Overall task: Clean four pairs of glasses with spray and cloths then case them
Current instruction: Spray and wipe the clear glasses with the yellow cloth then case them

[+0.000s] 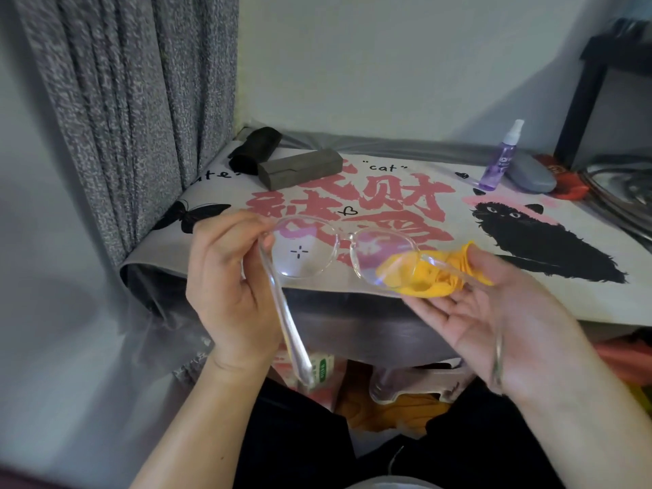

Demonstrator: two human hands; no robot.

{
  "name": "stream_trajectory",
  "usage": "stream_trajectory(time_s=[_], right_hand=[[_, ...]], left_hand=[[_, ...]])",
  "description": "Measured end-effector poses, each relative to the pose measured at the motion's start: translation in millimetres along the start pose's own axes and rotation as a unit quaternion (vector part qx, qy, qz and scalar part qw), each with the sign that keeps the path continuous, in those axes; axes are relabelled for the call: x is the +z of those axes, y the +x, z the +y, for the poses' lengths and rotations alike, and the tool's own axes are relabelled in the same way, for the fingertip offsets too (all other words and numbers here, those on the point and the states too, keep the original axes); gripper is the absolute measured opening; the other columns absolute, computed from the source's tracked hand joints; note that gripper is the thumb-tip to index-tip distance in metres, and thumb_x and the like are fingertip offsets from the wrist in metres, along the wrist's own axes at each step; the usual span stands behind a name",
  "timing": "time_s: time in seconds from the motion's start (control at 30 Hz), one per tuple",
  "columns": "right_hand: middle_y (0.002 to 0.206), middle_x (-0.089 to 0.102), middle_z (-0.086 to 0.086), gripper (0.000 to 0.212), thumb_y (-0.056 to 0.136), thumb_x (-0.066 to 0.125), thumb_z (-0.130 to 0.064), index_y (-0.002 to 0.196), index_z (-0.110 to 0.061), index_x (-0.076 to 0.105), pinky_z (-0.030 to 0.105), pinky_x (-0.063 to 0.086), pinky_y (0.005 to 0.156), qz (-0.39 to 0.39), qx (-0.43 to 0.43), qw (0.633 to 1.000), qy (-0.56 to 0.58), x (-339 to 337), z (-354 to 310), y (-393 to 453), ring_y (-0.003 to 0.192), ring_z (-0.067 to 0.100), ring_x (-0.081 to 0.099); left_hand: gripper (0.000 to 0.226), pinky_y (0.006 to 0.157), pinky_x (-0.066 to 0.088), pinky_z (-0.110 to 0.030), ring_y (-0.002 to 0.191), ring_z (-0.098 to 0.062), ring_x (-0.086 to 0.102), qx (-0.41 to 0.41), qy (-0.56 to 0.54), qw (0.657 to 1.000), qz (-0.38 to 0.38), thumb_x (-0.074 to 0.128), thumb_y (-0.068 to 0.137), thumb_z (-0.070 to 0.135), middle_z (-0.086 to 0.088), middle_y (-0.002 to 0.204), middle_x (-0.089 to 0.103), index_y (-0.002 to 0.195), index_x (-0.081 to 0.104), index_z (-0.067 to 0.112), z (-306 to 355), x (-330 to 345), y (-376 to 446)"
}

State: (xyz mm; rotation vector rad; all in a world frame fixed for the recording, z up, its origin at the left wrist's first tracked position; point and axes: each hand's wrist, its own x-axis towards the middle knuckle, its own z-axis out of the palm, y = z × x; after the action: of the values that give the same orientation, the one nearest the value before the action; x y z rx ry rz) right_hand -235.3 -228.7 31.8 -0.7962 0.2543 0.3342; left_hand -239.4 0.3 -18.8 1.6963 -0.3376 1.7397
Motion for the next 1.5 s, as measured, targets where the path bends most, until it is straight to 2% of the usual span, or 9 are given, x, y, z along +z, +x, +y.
stream_trajectory(time_s=[0.2,0.33,0.43,0.53,0.67,0.8,1.17,1.37,1.5], right_hand=[[0.129,0.062,0.028,0.059,0.083,0.063,-0.022,0.132,0.010,0.052,0.052,0.057,0.093,-0.137,-0.063,0.950,-0.274,39,-39,15,0.119,0.041,0.064],[0.088,0.068,0.019,0.014,0.089,0.072,-0.016,0.095,-0.004,0.068,0.040,0.055,0.074,-0.231,-0.090,0.797,-0.551,75,-28,16,0.083,0.025,0.063],[0.066,0.057,-0.007,0.013,0.092,0.072,-0.015,0.081,-0.016,0.065,0.029,0.041,0.062,-0.239,-0.152,0.692,-0.665,85,-19,18,0.065,0.011,0.053],[0.082,0.065,-0.006,0.021,0.085,0.075,-0.002,0.101,-0.016,0.070,0.023,0.047,0.070,-0.236,-0.120,0.739,-0.620,82,-12,19,0.077,0.008,0.059],[0.098,0.074,0.014,0.025,0.080,0.078,-0.001,0.103,-0.010,0.072,0.044,0.056,0.085,-0.208,-0.100,0.793,-0.564,69,-4,14,0.094,0.030,0.071],[0.090,0.073,0.013,0.012,0.088,0.070,0.003,0.094,-0.008,0.071,0.030,0.062,0.071,-0.188,-0.085,0.813,-0.545,55,-3,7,0.085,0.023,0.073],[0.094,0.075,0.018,0.022,0.078,0.063,0.001,0.098,0.001,0.073,0.043,0.063,0.076,-0.154,-0.037,0.913,-0.375,18,-43,0,0.088,0.031,0.074],[0.105,0.075,0.019,0.031,0.082,0.058,-0.010,0.108,0.002,0.069,0.043,0.062,0.083,-0.189,-0.014,0.915,-0.355,35,-52,4,0.098,0.029,0.074],[0.113,0.075,0.014,0.032,0.088,0.057,-0.012,0.117,-0.005,0.068,0.039,0.058,0.093,-0.242,0.054,0.871,-0.425,41,-29,4,0.107,0.026,0.072]], left_hand=[[0.011,0.089,0.048,-0.025,0.096,-0.008,0.061,-0.023,-0.036,0.998,-0.045,0.051,0.105,0.012,0.001,0.099,0.064,0.102,0.061,0.006,11,7,-1],[0.012,0.083,0.049,-0.032,0.088,-0.022,0.064,-0.018,-0.084,0.991,-0.105,0.054,0.098,-0.003,0.001,0.097,0.065,0.097,0.065,0.003,20,12,-5],[0.019,0.082,0.047,-0.030,0.086,-0.017,0.062,-0.033,-0.072,0.989,-0.123,0.056,0.100,0.003,0.004,0.093,0.065,0.088,0.070,-0.001,24,12,-1],[0.021,0.084,0.044,-0.025,0.087,-0.013,0.060,-0.046,-0.056,0.987,-0.143,0.056,0.099,0.004,-0.001,0.091,0.065,0.086,0.071,-0.004,26,10,3],[0.017,0.076,0.047,-0.035,0.076,-0.030,0.063,-0.058,-0.060,0.987,-0.137,0.058,0.095,-0.003,-0.009,0.084,0.067,0.082,0.069,-0.006,24,6,7],[0.014,0.079,0.046,-0.031,0.076,-0.030,0.061,-0.053,-0.020,0.990,-0.133,0.061,0.090,-0.014,-0.011,0.083,0.066,0.080,0.068,-0.008,19,0,11],[0.020,0.071,0.051,-0.044,0.074,-0.035,0.063,-0.045,0.026,0.997,-0.059,0.059,0.098,-0.008,-0.012,0.083,0.063,0.081,0.069,-0.011,-7,-19,25],[0.017,0.073,0.052,-0.044,0.079,-0.028,0.064,0.000,0.008,0.995,-0.098,0.062,0.097,-0.005,-0.003,0.091,0.063,0.083,0.071,-0.010,6,-12,21],[0.018,0.074,0.050,-0.038,0.076,-0.028,0.063,0.013,0.003,0.995,-0.102,0.062,0.097,-0.004,-0.004,0.091,0.063,0.083,0.071,-0.011,9,-8,21]])
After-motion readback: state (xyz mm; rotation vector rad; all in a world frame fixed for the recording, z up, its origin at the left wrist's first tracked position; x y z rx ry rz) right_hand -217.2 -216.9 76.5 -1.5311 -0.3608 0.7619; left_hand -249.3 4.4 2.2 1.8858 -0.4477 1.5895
